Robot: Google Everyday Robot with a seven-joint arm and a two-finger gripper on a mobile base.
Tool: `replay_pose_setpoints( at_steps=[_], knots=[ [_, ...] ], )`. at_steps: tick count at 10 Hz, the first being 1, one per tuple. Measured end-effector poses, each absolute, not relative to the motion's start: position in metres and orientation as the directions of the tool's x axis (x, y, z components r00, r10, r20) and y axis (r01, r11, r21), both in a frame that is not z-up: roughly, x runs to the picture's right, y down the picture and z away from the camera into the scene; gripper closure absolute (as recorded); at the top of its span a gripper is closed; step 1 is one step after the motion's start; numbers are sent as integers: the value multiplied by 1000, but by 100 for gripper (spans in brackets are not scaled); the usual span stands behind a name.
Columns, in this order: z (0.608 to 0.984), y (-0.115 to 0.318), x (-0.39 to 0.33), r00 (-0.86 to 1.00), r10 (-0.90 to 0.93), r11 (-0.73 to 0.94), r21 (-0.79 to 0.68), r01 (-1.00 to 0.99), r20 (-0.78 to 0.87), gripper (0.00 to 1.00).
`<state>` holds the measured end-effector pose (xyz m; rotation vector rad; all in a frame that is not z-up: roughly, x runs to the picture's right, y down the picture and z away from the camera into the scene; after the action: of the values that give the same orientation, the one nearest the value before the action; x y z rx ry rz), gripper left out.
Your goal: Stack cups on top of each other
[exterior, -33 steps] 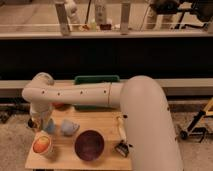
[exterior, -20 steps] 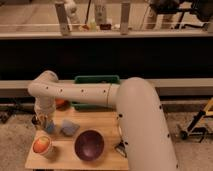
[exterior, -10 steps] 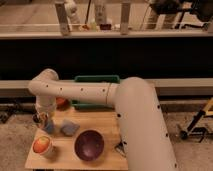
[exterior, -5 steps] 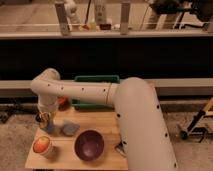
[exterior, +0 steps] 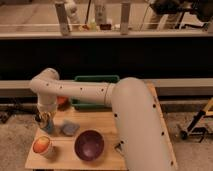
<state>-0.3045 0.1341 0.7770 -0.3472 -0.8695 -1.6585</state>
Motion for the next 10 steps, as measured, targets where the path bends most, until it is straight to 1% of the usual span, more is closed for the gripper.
replay_pose_setpoints(
  at_steps=[6,7,9,10],
  knots=[
    [779,134,-305,-286,-704,-46,360,932,650,100],
    [779,135,-305,-286,-703,-49,358,933,651,98],
    [779,134,-304,-282,-702,-48,351,935,654,82],
    [779,134,-304,-281,-701,-48,350,936,655,70]
  ],
)
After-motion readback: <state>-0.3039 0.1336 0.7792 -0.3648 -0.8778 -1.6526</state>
